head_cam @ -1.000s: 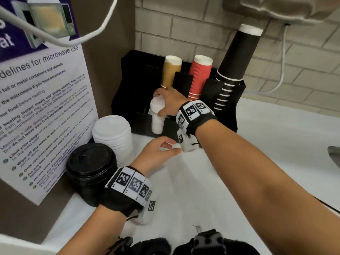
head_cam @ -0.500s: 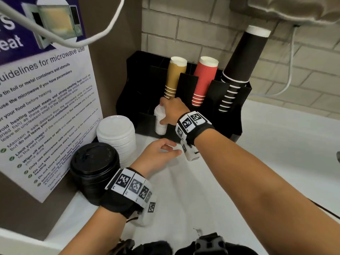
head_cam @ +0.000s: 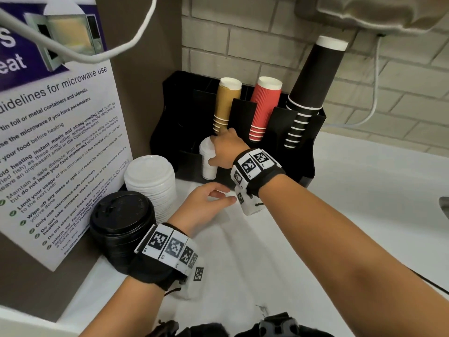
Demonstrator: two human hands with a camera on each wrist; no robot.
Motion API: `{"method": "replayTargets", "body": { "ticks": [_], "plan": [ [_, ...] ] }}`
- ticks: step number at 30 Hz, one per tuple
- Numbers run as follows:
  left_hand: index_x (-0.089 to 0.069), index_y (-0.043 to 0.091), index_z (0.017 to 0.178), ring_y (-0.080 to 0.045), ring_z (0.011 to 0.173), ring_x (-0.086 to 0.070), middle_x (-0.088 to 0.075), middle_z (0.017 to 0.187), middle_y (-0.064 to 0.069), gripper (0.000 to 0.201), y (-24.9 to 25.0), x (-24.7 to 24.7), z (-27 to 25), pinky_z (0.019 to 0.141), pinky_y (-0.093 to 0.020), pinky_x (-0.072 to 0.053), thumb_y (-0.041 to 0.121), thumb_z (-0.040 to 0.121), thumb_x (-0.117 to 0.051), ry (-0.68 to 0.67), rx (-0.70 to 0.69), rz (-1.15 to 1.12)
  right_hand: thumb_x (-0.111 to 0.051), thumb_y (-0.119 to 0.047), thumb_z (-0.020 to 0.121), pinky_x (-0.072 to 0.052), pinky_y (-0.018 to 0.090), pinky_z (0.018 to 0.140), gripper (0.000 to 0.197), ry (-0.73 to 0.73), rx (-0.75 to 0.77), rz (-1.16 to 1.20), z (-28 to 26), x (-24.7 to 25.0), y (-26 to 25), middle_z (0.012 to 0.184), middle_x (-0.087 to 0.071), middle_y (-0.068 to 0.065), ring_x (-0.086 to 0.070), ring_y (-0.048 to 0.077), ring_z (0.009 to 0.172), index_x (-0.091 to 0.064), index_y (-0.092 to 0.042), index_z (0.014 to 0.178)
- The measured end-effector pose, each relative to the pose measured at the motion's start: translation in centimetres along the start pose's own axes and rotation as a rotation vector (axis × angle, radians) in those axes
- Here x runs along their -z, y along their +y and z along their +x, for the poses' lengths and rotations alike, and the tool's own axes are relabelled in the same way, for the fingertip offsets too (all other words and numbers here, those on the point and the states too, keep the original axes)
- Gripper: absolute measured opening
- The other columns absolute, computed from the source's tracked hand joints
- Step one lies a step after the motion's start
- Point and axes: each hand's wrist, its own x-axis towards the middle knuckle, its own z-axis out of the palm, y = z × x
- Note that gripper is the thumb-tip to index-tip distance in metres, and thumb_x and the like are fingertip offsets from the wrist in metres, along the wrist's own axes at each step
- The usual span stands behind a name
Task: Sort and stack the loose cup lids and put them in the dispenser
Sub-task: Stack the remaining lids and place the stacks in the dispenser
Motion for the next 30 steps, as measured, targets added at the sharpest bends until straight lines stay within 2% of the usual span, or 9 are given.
{"method": "replayTargets", "body": {
  "ticks": [3, 5, 7, 10, 13, 14, 17, 19, 30],
  "plan": [
    [-0.065, 0.032, 0.103, -0.011, 0.095, -0.062, -0.066, 0.102, 0.007, 0.019, 0.3, 0.0, -0.2, 0.081, -0.027, -0.048, 0.034, 0.085, -0.071, -0.021, -0.02, -0.013, -0.065, -0.035, 0.084, -0.04, 0.042, 0.099, 0.054, 0.057, 0.018, 0.107, -1.8, 0.9, 1.2, 0.13, -0.04, 0.013, -0.036, 0.032, 0.122, -0.049, -0.013, 0.13],
    [-0.065, 0.034, 0.101, -0.01, 0.09, -0.063, -0.066, 0.1, 0.01, 0.016, 0.4, 0.0, -0.3, 0.074, -0.023, -0.046, 0.032, 0.086, -0.07, -0.026, -0.039, -0.028, -0.067, -0.03, 0.085, -0.038, 0.037, 0.099, 0.052, 0.162, 0.006, 0.312, -4.0, 1.1, 2.7, 0.126, -0.045, 0.013, -0.039, 0.027, 0.118, -0.051, -0.014, 0.132],
    [-0.066, 0.033, 0.098, -0.01, 0.084, -0.063, -0.066, 0.095, 0.012, 0.011, 0.5, 0.0, -0.3, 0.071, -0.022, -0.046, 0.029, 0.088, -0.068, -0.021, -0.058, -0.045, -0.067, -0.021, 0.086, -0.04, 0.025, 0.089, 0.033, 0.279, -0.026, 0.514, -6.8, 0.9, 4.8, 0.112, -0.057, 0.01, -0.05, 0.019, 0.103, -0.062, -0.009, 0.117],
    [-0.066, 0.031, 0.096, -0.009, 0.08, -0.063, -0.064, 0.093, 0.012, 0.008, 0.6, -0.1, -0.1, 0.068, -0.021, -0.047, 0.025, 0.092, -0.064, -0.015, -0.065, -0.052, -0.06, -0.019, 0.09, -0.042, 0.017, 0.067, 0.008, 0.318, -0.271, 0.689, -11.8, -0.5, 8.5, 0.086, -0.064, -0.002, -0.056, 0.011, 0.079, -0.066, -0.013, 0.089],
    [-0.066, 0.03, 0.098, -0.009, 0.081, -0.064, -0.064, 0.096, 0.011, 0.008, 0.6, -0.3, 0.0, 0.07, -0.022, -0.048, 0.026, 0.093, -0.063, -0.029, -0.057, -0.053, -0.057, -0.027, 0.092, -0.044, 0.019, 0.065, 0.014, 0.173, -0.521, 0.697, -16.2, -3.0, 11.4, 0.097, -0.067, 0.004, -0.06, 0.018, 0.087, -0.067, -0.017, 0.093],
    [-0.066, 0.03, 0.098, -0.009, 0.081, -0.064, -0.064, 0.097, 0.011, 0.008, 0.6, -0.3, 0.0, 0.071, -0.022, -0.049, 0.026, 0.093, -0.063, -0.033, -0.053, -0.05, -0.06, -0.029, 0.09, -0.046, 0.024, 0.072, 0.016, 0.088, -0.581, 0.665, -17.3, -3.8, 11.9, 0.107, -0.065, 0.005, -0.059, 0.021, 0.096, -0.066, -0.019, 0.101],
    [-0.066, 0.032, 0.098, -0.01, 0.083, -0.065, -0.064, 0.098, 0.01, 0.008, 0.6, -0.7, 0.0, 0.071, -0.023, -0.049, 0.027, 0.092, -0.063, -0.046, -0.043, -0.048, -0.072, -0.041, 0.079, -0.041, 0.041, 0.101, 0.058, -0.134, -0.71, 0.516, -19.0, -5.7, 12.2, 0.129, -0.047, 0.006, -0.041, 0.03, 0.126, -0.051, -0.03, 0.132],
    [-0.066, 0.033, 0.098, -0.011, 0.084, -0.065, -0.064, 0.1, 0.009, 0.008, 0.6, -0.9, -0.1, 0.071, -0.023, -0.049, 0.028, 0.092, -0.064, -0.055, -0.037, -0.048, -0.076, -0.042, 0.074, -0.037, 0.045, 0.105, 0.071, -0.138, -0.739, 0.49, -19.3, -6.2, 12.0, 0.132, -0.042, 0.006, -0.033, 0.032, 0.131, -0.044, -0.034, 0.137],
    [-0.066, 0.034, 0.097, -0.011, 0.085, -0.066, -0.064, 0.097, 0.009, 0.007, 0.4, -1.1, -0.6, 0.069, -0.023, -0.047, 0.029, 0.092, -0.063, -0.072, -0.043, -0.035, -0.083, -0.028, 0.067, -0.042, 0.043, 0.1, 0.089, -0.079, -0.707, 0.552, -19.7, -7.1, 12.4, 0.128, -0.042, 0.011, -0.042, 0.034, 0.124, -0.034, -0.03, 0.141]
  ]
}}
